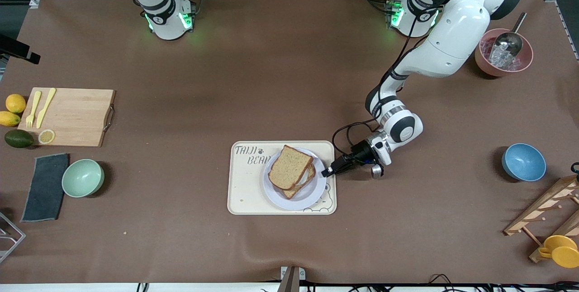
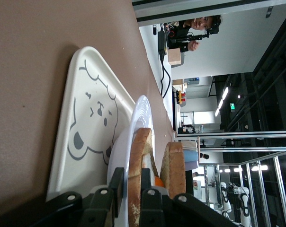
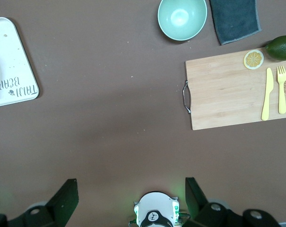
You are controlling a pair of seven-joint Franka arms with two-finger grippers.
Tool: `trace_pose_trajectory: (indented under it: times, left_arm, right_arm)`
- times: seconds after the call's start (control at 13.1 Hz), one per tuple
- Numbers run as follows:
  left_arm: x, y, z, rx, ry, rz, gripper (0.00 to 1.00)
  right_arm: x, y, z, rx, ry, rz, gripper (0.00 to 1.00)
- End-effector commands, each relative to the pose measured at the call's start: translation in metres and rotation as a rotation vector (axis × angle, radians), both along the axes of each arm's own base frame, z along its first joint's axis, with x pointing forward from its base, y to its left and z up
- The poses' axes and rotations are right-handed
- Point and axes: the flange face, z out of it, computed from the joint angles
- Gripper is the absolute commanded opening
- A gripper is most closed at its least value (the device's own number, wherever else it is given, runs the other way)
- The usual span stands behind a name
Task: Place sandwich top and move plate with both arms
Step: 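Open the left gripper and release the plate rim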
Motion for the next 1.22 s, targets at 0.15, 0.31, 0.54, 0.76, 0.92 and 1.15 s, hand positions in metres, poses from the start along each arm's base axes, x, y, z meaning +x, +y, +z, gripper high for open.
trace_pose_trajectory:
  times: [0.15, 0.31, 0.54, 0.76, 0.92, 1.15]
  left_arm:
    - [0.007, 0.031, 0.018, 0.02, 0.008, -0.037, 0.2]
    - [0.005, 0.031, 0.03, 0.013, 0.021, -0.043, 0.2]
    - [0.004, 0.035, 0.047, 0.018, 0.011, -0.047, 0.17]
    - [0.007, 0.054, 0.067, 0.052, 0.018, -0.094, 0.17]
    - [0.014, 0.07, 0.086, 0.082, 0.047, -0.143, 0.17]
    - [0.022, 0.088, 0.115, 0.116, 0.102, -0.181, 0.17]
  right_arm:
    - [-0.007, 0.0, 0.003, 0.011, 0.003, 0.001, 1.0]
    - [-0.006, 0.003, 0.002, 0.011, 0.003, 0.004, 1.0]
    - [-0.007, 0.003, -0.001, 0.012, 0.014, 0.005, 1.0]
    - [-0.006, 0.004, -0.002, 0.013, 0.018, 0.006, 1.0]
    - [-0.006, 0.003, -0.003, 0.013, 0.018, 0.006, 1.0]
    - [-0.005, 0.004, -0.004, 0.013, 0.02, 0.008, 1.0]
